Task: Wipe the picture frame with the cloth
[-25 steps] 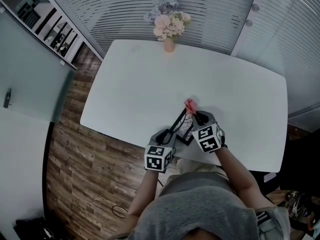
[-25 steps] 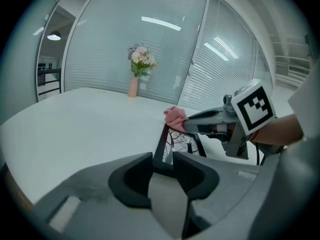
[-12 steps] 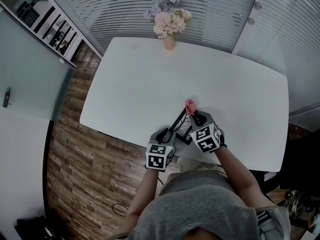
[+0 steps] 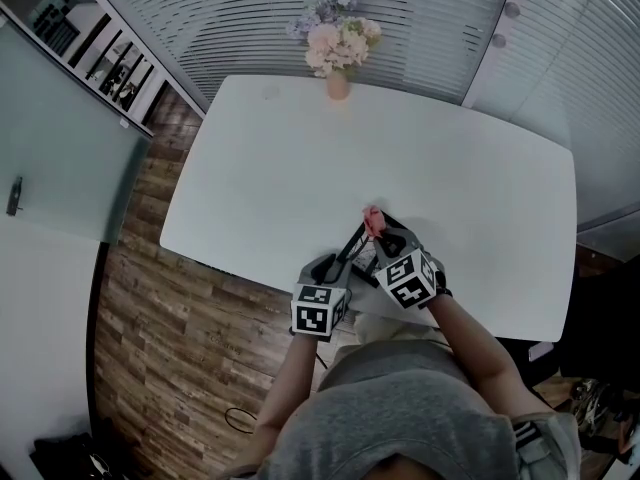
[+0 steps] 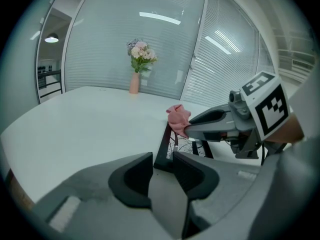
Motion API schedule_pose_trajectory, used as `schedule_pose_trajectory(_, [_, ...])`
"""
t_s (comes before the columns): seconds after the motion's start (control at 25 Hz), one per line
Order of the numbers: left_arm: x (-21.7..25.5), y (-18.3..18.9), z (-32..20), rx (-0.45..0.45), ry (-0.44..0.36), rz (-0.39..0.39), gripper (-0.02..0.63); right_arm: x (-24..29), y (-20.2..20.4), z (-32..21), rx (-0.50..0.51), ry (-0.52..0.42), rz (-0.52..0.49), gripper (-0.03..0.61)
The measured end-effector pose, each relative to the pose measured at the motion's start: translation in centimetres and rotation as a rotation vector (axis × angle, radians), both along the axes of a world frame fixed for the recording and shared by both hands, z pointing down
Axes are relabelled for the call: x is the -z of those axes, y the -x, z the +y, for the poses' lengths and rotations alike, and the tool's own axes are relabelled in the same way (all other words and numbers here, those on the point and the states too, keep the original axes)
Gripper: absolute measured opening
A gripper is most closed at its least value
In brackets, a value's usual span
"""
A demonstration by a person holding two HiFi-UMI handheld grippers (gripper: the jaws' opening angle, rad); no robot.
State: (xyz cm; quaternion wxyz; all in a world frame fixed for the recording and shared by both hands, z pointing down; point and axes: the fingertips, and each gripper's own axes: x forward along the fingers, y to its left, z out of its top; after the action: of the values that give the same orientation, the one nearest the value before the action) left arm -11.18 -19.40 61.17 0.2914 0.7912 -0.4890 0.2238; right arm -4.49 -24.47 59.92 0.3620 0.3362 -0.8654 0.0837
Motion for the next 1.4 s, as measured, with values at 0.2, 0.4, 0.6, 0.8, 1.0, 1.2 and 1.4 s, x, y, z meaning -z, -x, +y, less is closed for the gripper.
schedule_pose_trajectory(0.2, [0.1,0.0,-0.1,0.022,0.006,0.011,0.114,0.0,0.4,0.9,0.034,0.01,0.006,0.029])
schedule_pose_trajectory(0.4, [0.1,0.3,0.0,0.052,0.013,0.017,0.11,-0.1,1.1,2.0,0.082,0.015,0.013,0.029])
schedule_pose_trajectory(0.6, [0.1,0.7,-0.1,0.063,0.013,0.015,0.101,-0.1,1.8,2.9,0.122,0.029,0.014,0.029])
schedule_pose_trajectory(0.8, [0.2,0.6,-0.1,0.065,0.013,0.011,0.095,0.0,2.5,4.0,0.165,0.042,0.015,0.029])
schedule_pose_trajectory(1.0, [0.2,0.4,-0.1,0.064,0.008,0.009,0.086,-0.1,3.2,5.1,0.209,0.05,0.014,0.029])
schedule_pose_trajectory(1.2, [0.2,0.4,-0.1,0.064,0.006,0.005,0.084,-0.1,4.0,6.2,0.248,0.06,0.012,0.029])
schedule_pose_trajectory(1.4, [0.2,0.4,-0.1,0.064,0.006,0.004,0.084,-0.1,4.2,6.4,0.252,0.057,0.014,0.028])
